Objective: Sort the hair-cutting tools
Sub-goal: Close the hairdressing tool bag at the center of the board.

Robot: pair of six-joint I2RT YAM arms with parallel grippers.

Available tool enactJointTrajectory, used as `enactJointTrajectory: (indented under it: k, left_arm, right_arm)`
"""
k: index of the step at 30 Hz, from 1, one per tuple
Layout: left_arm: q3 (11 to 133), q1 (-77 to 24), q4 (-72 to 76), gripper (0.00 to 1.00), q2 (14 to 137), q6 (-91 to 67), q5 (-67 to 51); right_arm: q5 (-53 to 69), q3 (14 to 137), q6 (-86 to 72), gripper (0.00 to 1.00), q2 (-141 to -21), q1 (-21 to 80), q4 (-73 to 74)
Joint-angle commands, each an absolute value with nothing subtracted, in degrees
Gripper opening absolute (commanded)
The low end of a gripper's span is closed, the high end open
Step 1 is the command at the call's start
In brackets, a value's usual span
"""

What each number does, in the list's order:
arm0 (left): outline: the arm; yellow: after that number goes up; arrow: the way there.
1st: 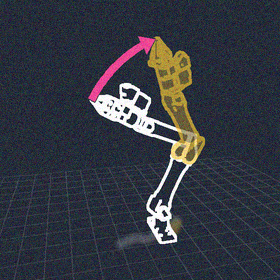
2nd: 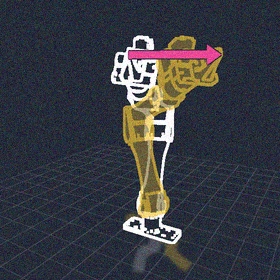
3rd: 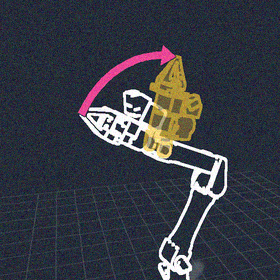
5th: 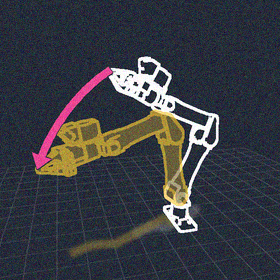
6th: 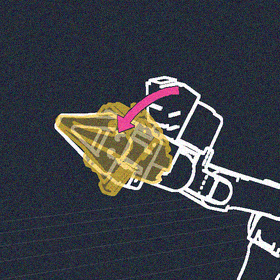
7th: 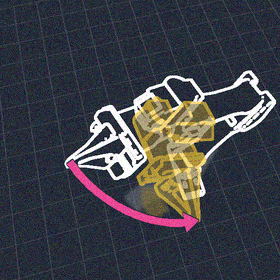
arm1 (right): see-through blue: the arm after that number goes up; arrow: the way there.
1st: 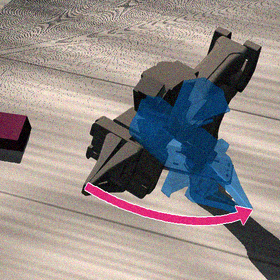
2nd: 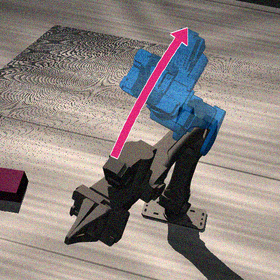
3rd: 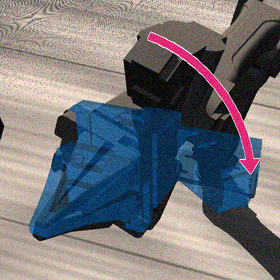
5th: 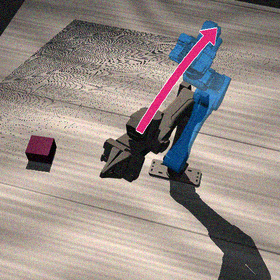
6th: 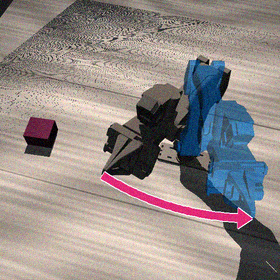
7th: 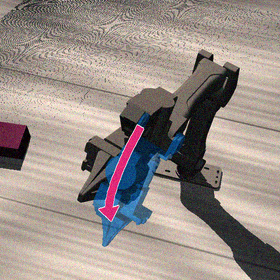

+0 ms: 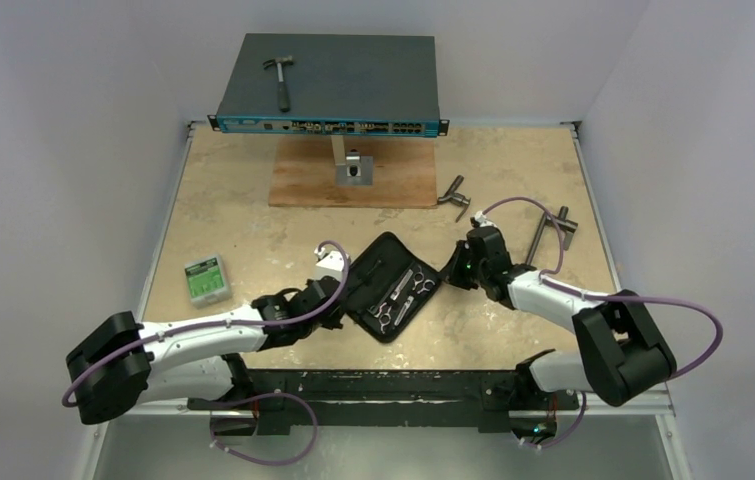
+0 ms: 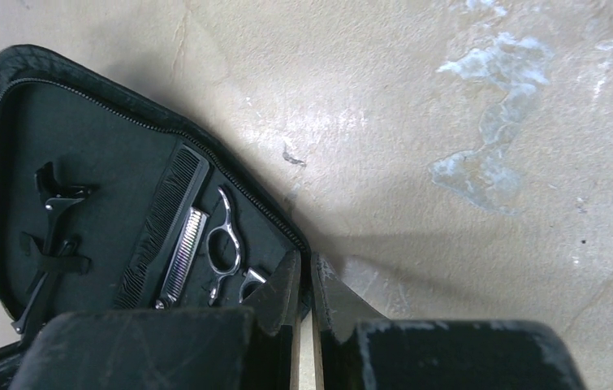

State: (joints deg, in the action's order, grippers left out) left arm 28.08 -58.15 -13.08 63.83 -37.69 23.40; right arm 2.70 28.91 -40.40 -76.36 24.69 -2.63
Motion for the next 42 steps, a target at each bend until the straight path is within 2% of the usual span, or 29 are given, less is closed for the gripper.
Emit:
enactJointTrajectory:
  k: [1,5,14,19,23,30,35,42]
  left_arm:
    - [24.9,-57.9,-12.2,0.0,66.5,-40.9,21.4]
    - [23.6,-58.8,-7.5,0.0,69.8,-43.2,19.9]
    - [24.2,-60.4,-10.0,0.02,68.4,-42.7,23.8]
    - [25.9,-60.4,-14.6,0.33,64.3,-42.5,25.5]
    - [28.1,-60.4,-19.5,0.43,62.2,-41.6,26.6]
    - [31.5,-60.4,-24.0,0.45,56.1,-40.3,29.6]
    - [33.6,-60.4,-18.1,0.46,53.0,-34.4,28.9]
    - [43.6,-60.4,-16.9,0.39,67.7,-26.8,27.2]
  right_arm:
    - [-0.8,29.9,-39.6,0.0,-74.3,22.7,-1.9]
    - [-1.0,29.7,-39.6,0.0,-74.3,22.6,-1.6]
    - [-1.0,30.1,-38.2,0.0,-72.6,21.8,-0.2]
    - [-0.5,30.1,-37.3,0.0,-72.1,21.8,-0.1]
    - [-0.2,30.1,-37.0,0.0,-72.6,21.8,-0.2]
    - [-0.2,30.0,-36.8,0.0,-72.9,21.8,-0.9]
    - [1.3,29.9,-36.7,0.0,-73.0,21.8,-1.3]
    - [1.9,29.7,-36.5,0.0,-73.4,21.8,-1.8]
